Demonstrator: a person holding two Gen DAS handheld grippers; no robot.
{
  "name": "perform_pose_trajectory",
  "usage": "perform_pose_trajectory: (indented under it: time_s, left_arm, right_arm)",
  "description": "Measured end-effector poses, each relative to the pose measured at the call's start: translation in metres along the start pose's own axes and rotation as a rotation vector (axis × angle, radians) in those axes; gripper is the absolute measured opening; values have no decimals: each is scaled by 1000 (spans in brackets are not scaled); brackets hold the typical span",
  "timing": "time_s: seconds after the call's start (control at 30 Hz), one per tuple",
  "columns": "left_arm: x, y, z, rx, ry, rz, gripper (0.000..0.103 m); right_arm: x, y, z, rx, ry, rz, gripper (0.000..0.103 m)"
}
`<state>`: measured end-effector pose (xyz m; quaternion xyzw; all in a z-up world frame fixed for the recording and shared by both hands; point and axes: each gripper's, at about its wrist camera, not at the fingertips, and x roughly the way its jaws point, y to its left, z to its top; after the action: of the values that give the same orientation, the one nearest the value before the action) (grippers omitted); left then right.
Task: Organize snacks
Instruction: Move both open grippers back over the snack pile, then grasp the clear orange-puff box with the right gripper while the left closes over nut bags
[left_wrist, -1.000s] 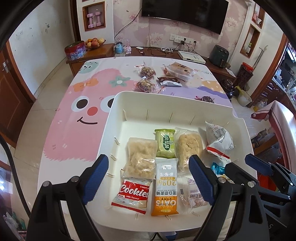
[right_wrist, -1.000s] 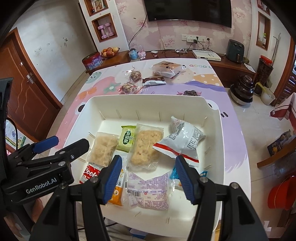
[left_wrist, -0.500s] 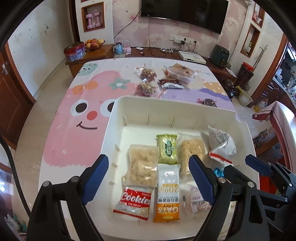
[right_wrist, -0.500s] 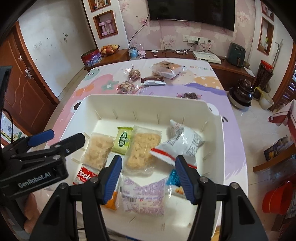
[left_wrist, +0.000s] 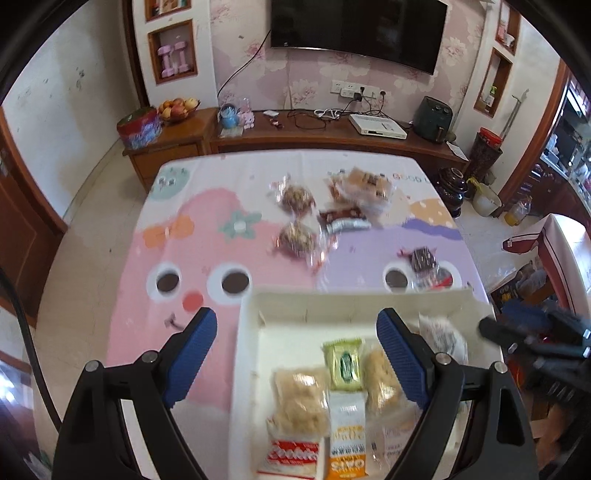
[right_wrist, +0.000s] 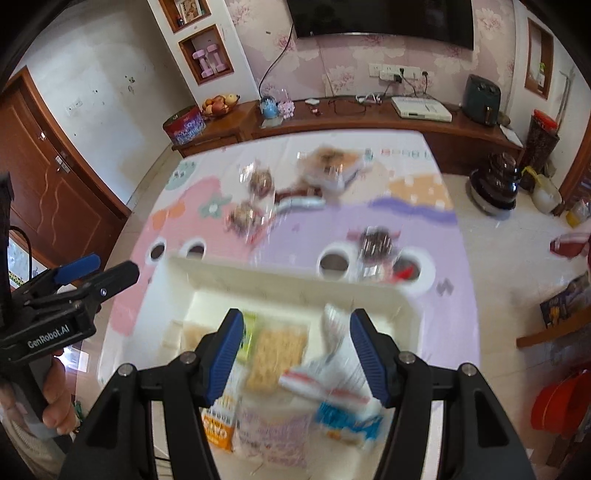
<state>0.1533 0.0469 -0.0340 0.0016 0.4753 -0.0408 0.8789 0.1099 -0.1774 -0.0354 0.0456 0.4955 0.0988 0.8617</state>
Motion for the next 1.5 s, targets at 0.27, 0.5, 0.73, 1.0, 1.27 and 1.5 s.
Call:
perform_pose_trajectory:
  time_s: [0.27,0.5,0.73,1.0,1.27,1.5]
  left_arm:
    - [-23,-3,85,54,-35,-3,88]
    - [-2,-6,154,49,-82,70,93]
    - [108,8,180,-55,56,61,93]
    - [215,19,150,-206,208,35,91]
    - [264,6,120,-244,336,34,90]
    - [287,14,98,-286,447,26,84]
  right_arm:
    - [-43,-9,113,-7,-100,-47,65]
    - [-13,-24,194,58,-91,-56,74]
    - [102,-44,224,144,60,-55,77]
    - [208,-56,224,220,166,-64,81]
    - [264,-45,217,191,238,-161,89]
    - [279,-60,201,274,288,-118,92]
